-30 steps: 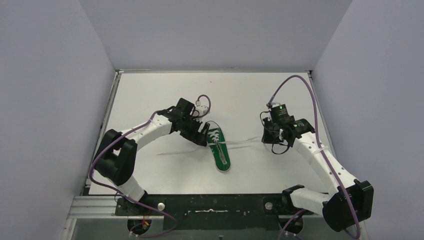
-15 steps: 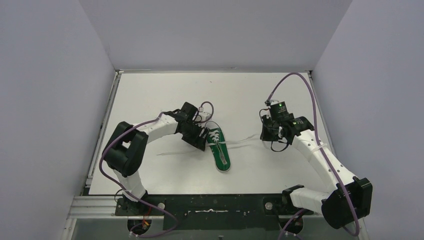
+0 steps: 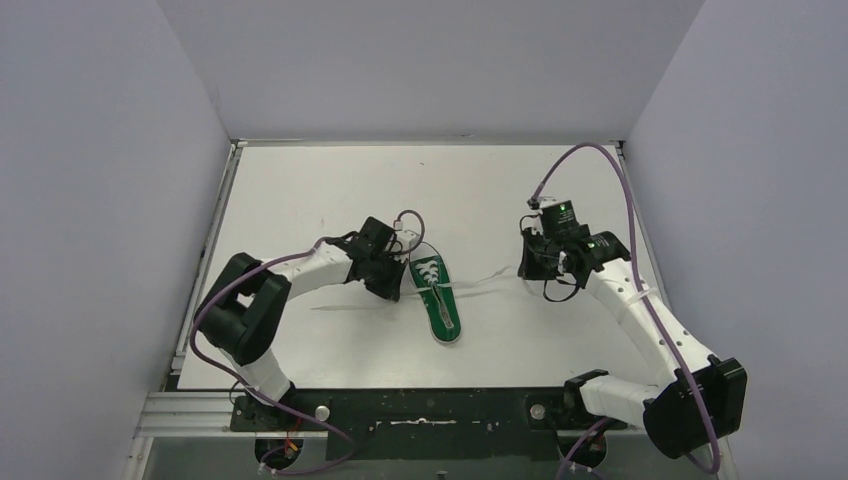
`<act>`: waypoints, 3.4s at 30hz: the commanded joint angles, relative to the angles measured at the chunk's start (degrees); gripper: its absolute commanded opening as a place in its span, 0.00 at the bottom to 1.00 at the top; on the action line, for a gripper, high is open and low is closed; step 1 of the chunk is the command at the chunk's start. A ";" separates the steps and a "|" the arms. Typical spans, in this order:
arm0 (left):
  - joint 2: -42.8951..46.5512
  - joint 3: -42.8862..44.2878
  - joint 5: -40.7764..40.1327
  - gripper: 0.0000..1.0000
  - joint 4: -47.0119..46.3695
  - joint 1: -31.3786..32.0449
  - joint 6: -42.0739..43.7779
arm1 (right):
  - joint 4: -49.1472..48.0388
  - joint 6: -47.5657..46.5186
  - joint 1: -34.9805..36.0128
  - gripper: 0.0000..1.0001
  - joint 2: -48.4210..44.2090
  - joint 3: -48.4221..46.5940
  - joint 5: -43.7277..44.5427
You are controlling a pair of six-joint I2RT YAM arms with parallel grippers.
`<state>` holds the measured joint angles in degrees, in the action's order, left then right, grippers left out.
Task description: Tie the shoes
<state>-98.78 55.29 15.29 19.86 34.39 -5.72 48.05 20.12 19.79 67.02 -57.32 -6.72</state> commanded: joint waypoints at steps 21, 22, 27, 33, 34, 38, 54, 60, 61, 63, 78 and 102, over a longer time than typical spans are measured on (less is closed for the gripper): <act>15.30 -17.95 -2.46 0.00 -41.79 4.19 -22.90 | -24.39 23.27 2.40 0.00 18.60 -20.04 -30.03; 15.47 -18.46 -2.67 0.00 -42.29 4.35 -22.94 | -28.25 27.67 2.57 0.00 19.81 -19.21 -29.55; 17.75 -22.31 -4.44 0.00 -46.56 5.79 -21.96 | -43.80 41.68 5.53 0.00 26.91 -16.35 -26.28; 20.97 -24.56 -5.99 0.00 -46.64 7.25 -21.38 | -46.26 41.33 9.85 0.00 35.58 -19.70 -24.41; 21.28 -24.58 -6.11 0.00 -46.09 7.27 -21.56 | -46.42 41.13 10.17 0.00 35.48 -19.58 -24.56; 22.30 -23.13 -7.16 0.00 -41.37 7.22 -21.42 | -41.48 36.80 9.59 0.00 31.03 -18.73 -24.05; 17.70 -9.94 -0.27 0.00 -30.01 6.70 -11.35 | -16.72 13.17 2.79 0.00 21.25 -19.92 -46.99; 16.26 -10.17 2.61 0.00 -34.88 5.48 -12.97 | -16.85 16.72 2.49 0.00 18.52 -21.61 -46.85; 16.29 -10.99 3.13 0.00 -36.87 5.13 -13.59 | -16.86 17.59 2.52 0.00 18.01 -21.58 -46.47; 15.68 -11.96 4.29 0.00 -39.27 4.25 -14.65 | -17.26 19.72 2.43 0.00 16.86 -21.19 -46.11; 9.14 -16.03 11.62 0.00 -57.28 2.23 -23.15 | -28.09 34.49 2.23 0.00 14.03 -18.82 -48.93; 6.80 -17.57 16.44 0.09 -62.22 2.35 -23.73 | -26.18 33.28 2.16 0.00 17.17 -22.42 -45.00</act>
<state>-91.88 37.69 30.55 -37.60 36.60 -29.54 23.44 53.23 22.15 84.20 -76.88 -51.81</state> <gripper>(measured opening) 0.062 0.022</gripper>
